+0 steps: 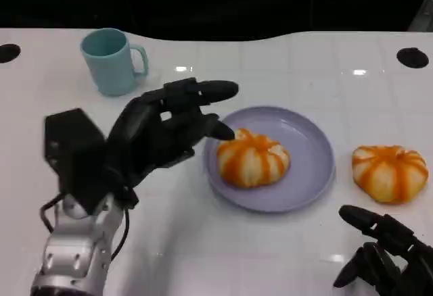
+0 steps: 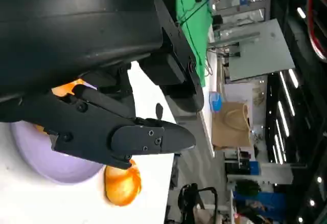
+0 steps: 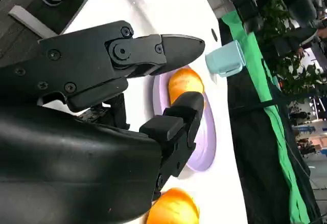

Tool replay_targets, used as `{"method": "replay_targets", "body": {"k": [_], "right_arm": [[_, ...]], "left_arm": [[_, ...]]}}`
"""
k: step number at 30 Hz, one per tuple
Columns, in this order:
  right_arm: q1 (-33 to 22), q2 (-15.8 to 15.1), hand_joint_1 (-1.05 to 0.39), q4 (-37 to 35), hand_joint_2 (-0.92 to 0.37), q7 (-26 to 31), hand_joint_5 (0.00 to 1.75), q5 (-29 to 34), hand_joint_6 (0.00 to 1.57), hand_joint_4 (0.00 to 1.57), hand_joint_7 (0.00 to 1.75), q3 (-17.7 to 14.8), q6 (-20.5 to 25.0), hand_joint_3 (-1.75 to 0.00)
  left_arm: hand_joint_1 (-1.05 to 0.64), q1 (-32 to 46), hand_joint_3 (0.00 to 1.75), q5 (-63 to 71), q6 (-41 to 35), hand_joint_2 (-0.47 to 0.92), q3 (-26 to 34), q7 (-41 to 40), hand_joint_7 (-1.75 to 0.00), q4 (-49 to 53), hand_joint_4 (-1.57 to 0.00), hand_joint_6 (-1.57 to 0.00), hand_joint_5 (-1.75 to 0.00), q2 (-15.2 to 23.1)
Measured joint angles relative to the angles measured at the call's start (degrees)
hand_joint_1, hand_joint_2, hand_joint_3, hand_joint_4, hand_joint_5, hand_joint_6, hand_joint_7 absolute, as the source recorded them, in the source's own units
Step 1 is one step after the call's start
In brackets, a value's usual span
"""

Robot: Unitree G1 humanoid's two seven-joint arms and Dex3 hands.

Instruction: Grasp the bread from the table and place it into the plate.

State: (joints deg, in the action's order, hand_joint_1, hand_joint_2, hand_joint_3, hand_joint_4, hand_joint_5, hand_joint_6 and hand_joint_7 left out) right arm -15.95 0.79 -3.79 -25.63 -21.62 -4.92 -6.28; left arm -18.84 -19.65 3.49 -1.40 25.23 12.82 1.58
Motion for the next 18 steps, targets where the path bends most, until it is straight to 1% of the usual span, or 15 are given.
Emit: {"method": "replay_targets", "body": {"k": [1, 2, 5, 6, 7, 9, 11, 12, 15, 18], "right_arm": [[0.0, 0.0, -0.75, 0.0, -0.92, 0.0, 1.50, 0.0, 0.91, 0.62, 0.50, 0.0, 0.0, -0.28], [0.0, 0.0, -0.75, 0.0, -0.92, 0.0, 1.50, -0.1, 0.91, 0.62, 0.50, 0.0, 0.0, -0.28], [0.0, 0.1, -0.75, 0.0, -0.92, 0.0, 1.50, -0.1, 0.91, 0.62, 0.50, 0.0, 0.0, -0.27], [0.0, 0.1, -0.75, 0.0, -0.92, -0.1, 1.50, -0.1, 0.91, 0.62, 0.50, 0.0, 0.0, -0.27], [0.0, 0.1, -0.75, 0.0, -0.92, -0.1, 1.50, -0.1, 0.91, 0.62, 0.49, 0.0, 0.0, -0.27], [0.2, 0.1, -0.76, -0.1, -0.92, -0.3, 1.50, -0.2, 0.91, 0.62, 0.49, -0.1, 0.0, -0.27], [0.0, 0.0, -0.76, -0.1, -0.92, -0.5, 1.50, -0.3, 0.91, 0.62, 0.49, -0.3, 0.0, -0.27], [0.0, 0.0, -0.76, -0.1, -0.92, -0.6, 1.50, -0.3, 0.91, 0.63, 0.48, -0.3, 0.0, -0.27], [0.2, 0.0, -0.77, -0.2, -0.92, -0.8, 1.49, -0.3, 0.92, 0.64, 0.48, -0.3, 0.0, -0.28], [0.1, 0.0, -0.77, -0.2, -0.92, -0.7, 1.49, -0.2, 0.92, 0.63, 0.48, -0.3, 0.0, -0.28]], "left_arm": [[-0.55, 1.5, 0.43, -2.9, -3.0, 0.92, 0.9, 0.2, -0.89, -2.8, -0.64, -0.68, -1.46, -0.1], [-0.55, 3.1, 0.44, -5.4, -5.6, 0.92, 1.7, 0.2, -0.95, -5.3, -0.64, -0.66, -1.48, -0.3], [-0.55, 6.5, 0.44, -8.4, -10.4, 0.92, 2.6, 0.2, -0.99, -9.2, -0.64, -0.65, -1.49, -0.5], [-0.55, 7.1, 0.45, -8.4, -11.1, 0.92, 2.9, 0.1, -1.03, -9.8, -0.64, -0.65, -1.54, -0.5], [-0.56, 7.1, 0.46, -8.4, -11.7, 0.92, 3.1, 0.1, -1.16, -10.0, -0.63, -0.61, -1.64, -0.5], [-0.57, 10.2, 0.48, -12.0, -14.5, 0.92, 4.5, -1.9, -1.29, -14.2, -0.64, -0.59, -1.72, -2.1], [-0.57, 15.3, 0.49, -15.6, -17.0, 0.92, 5.6, -3.9, -1.32, -17.9, -0.64, -0.58, -1.74, -4.7], [-0.56, 17.7, 0.52, -16.6, -18.2, 0.92, 5.6, -4.5, -1.39, -18.7, -0.68, -0.58, -1.74, -5.6], [-0.54, 22.5, 0.53, -18.6, -20.8, 0.92, 6.7, -6.0, -1.51, -20.8, -0.70, -0.55, -1.75, -6.4], [-0.53, 25.1, 0.53, -19.6, -22.2, 0.92, 7.7, -6.4, -1.55, -21.9, -0.70, -0.54, -1.75, -6.6]]}}
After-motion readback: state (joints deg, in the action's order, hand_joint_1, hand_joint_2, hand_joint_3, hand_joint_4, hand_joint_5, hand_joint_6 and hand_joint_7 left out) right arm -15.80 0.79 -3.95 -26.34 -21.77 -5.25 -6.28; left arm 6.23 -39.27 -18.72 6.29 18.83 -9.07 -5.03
